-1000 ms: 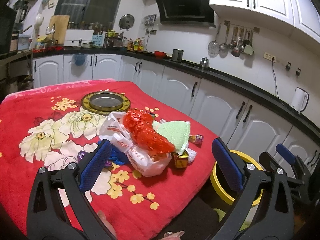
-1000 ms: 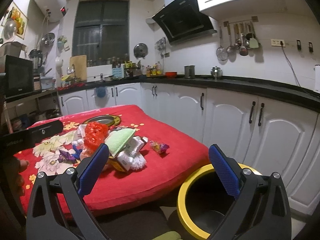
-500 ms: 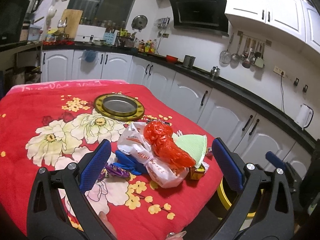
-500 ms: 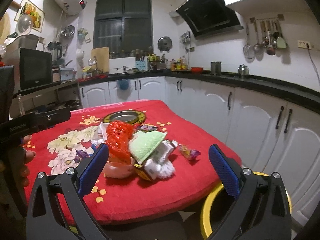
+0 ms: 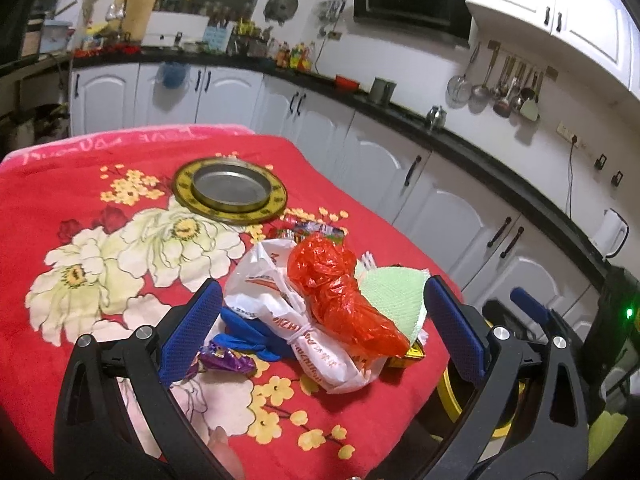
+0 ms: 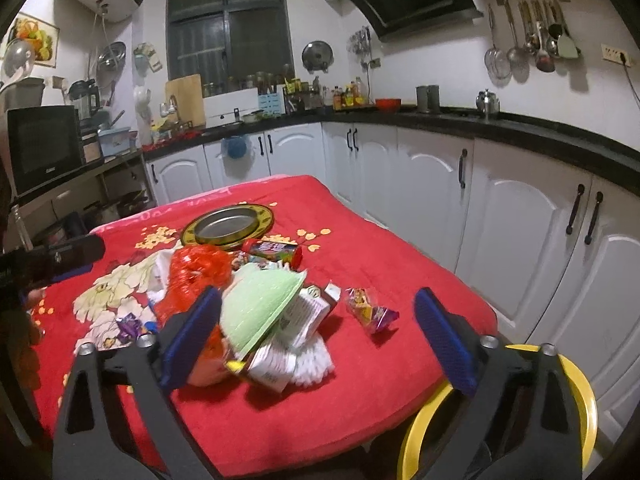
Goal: Collect trash
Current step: 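Grasp the red plastic bag with the left tool while the right tool grasps the green foam mesh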
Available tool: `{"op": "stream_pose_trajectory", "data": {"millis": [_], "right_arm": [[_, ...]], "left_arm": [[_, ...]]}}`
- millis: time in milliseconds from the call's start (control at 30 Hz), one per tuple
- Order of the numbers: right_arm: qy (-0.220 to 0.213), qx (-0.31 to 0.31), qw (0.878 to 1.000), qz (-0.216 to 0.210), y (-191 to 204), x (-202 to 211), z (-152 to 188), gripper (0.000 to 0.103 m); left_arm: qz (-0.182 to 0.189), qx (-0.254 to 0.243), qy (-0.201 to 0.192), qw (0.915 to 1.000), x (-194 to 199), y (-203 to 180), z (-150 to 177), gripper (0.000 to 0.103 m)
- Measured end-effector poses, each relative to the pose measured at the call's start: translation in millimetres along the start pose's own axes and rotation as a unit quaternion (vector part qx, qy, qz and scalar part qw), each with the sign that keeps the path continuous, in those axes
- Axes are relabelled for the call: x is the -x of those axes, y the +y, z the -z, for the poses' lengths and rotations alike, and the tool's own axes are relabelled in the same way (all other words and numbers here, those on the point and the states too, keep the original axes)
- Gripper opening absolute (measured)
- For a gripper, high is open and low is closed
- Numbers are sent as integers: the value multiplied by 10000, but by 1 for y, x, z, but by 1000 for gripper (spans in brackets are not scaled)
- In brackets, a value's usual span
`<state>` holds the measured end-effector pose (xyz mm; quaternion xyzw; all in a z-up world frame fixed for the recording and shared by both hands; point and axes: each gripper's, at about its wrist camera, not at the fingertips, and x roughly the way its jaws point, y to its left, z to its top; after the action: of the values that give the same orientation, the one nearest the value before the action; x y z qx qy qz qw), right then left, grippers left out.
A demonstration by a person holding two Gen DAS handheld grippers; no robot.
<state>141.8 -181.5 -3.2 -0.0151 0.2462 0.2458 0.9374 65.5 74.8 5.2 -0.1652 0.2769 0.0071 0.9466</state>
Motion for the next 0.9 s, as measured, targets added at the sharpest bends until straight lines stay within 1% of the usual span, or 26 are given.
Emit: {"op": "stream_pose_trajectory", "data": {"millis": [67,100,133,233,267,333,367,400,500,533,667,767,833,900], "right_arm": [[129,-12,9999,-85,-4,-10,-5,82],[187,-49,9997,-149,-5,-15,-6,80],[317,-115,9991,-271,-8,-22,-9,77],[607,-213,9965,-543,-9,-39,-13,72],[704,-211,9954,-614,-9,-45,-13,71],[868,-232,9929,-777,-9,-54,-13,64],[964,-276,9912,-865,-9,-60,-12,63],[1043,-337,9897,-920,-10,-64,-12,60],[1245,-465,9855,-1053,-12,-75,-12,58],[1279,-496,9846,-1083,-12,-77,-12,56],[1363,-570,9813,-1236,-11,-85,-12,54],[1423,-622,9789,-1330,-11,-93,-11,49],[1425,-660,9776,-1402,-11,-95,-10,42],[1428,-686,9760,-1495,-11,-96,-11,36]], "left_arm": [[43,117,197,9997,-11,3,-2,92],[58,158,269,9995,-15,3,-2,90],[73,195,323,9993,-19,4,-2,84],[192,224,498,9983,-29,2,1,73],[223,210,538,9981,-31,1,2,70],[297,165,654,9973,-37,-2,6,66],[328,170,694,9969,-39,-3,7,65],[386,164,779,9961,-42,-4,9,62],[435,166,936,9945,-49,-7,13,61],[432,187,985,9940,-51,-6,14,61],[480,287,1197,9912,-61,-7,19,61],[494,291,1284,9901,-65,-8,23,59],[509,328,1323,9894,-68,-7,25,57],[503,311,1326,9894,-69,-9,27,50]]}}
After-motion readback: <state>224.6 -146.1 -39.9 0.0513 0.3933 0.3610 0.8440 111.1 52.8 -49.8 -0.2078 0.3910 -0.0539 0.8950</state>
